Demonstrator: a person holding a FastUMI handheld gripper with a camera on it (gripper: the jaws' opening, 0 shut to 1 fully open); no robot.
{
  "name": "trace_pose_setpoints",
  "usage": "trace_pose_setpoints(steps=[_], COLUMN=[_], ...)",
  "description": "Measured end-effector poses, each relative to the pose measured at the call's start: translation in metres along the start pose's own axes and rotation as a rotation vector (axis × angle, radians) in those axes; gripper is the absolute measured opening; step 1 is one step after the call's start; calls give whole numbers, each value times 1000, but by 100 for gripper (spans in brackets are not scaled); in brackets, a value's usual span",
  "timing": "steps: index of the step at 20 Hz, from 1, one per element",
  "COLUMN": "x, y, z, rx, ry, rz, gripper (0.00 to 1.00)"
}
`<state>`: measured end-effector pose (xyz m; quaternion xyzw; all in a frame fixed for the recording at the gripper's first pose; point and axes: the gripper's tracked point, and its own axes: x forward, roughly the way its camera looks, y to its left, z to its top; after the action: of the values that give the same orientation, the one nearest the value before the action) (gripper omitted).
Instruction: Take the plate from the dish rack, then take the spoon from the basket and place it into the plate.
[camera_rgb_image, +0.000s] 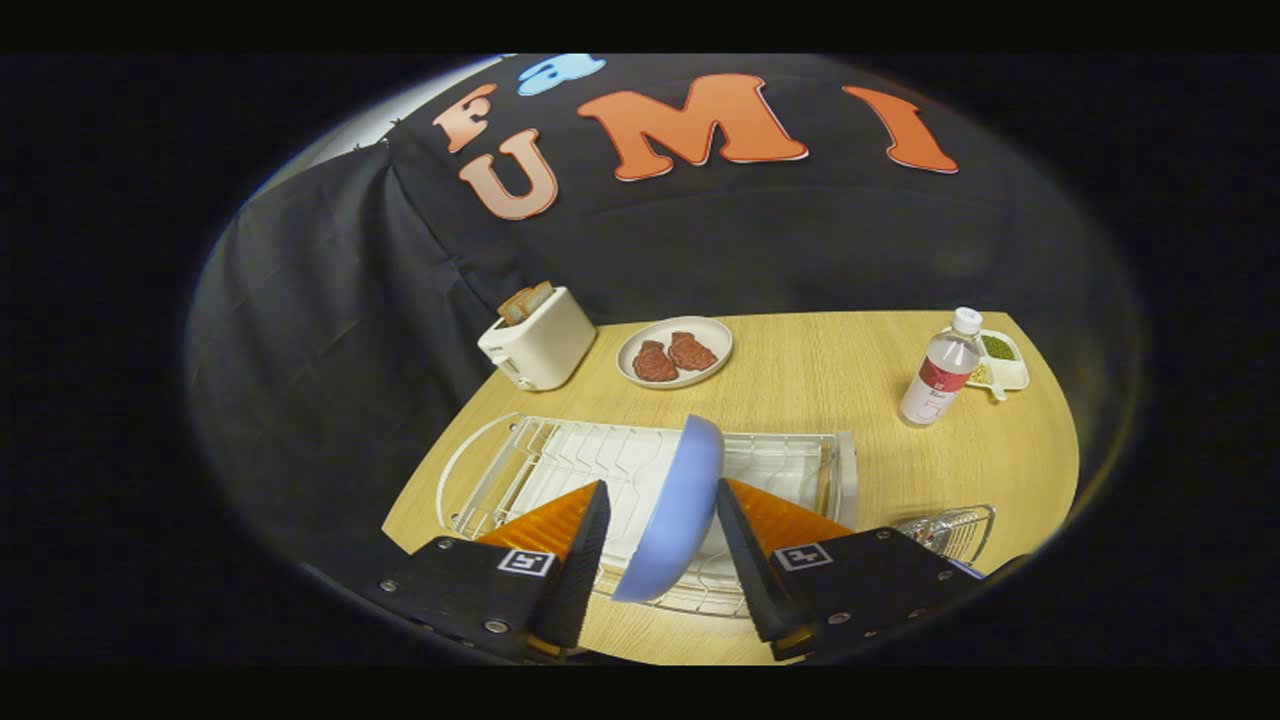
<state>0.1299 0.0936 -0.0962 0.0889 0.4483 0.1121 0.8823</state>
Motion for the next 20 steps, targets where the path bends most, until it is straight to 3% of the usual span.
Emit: trace_pose_setpoints(steps=[4, 8, 10, 13, 20], x=[19, 24, 21, 15, 3], y=[-9, -18, -31, -35, -35], z=[-15, -17, -20, -14, 22], rx=[-21, -16, -11, -51, -150], ry=[68, 88, 101, 78, -40], rz=[-35, -91, -161, -225, -367], gripper=[65, 53, 45, 37, 29])
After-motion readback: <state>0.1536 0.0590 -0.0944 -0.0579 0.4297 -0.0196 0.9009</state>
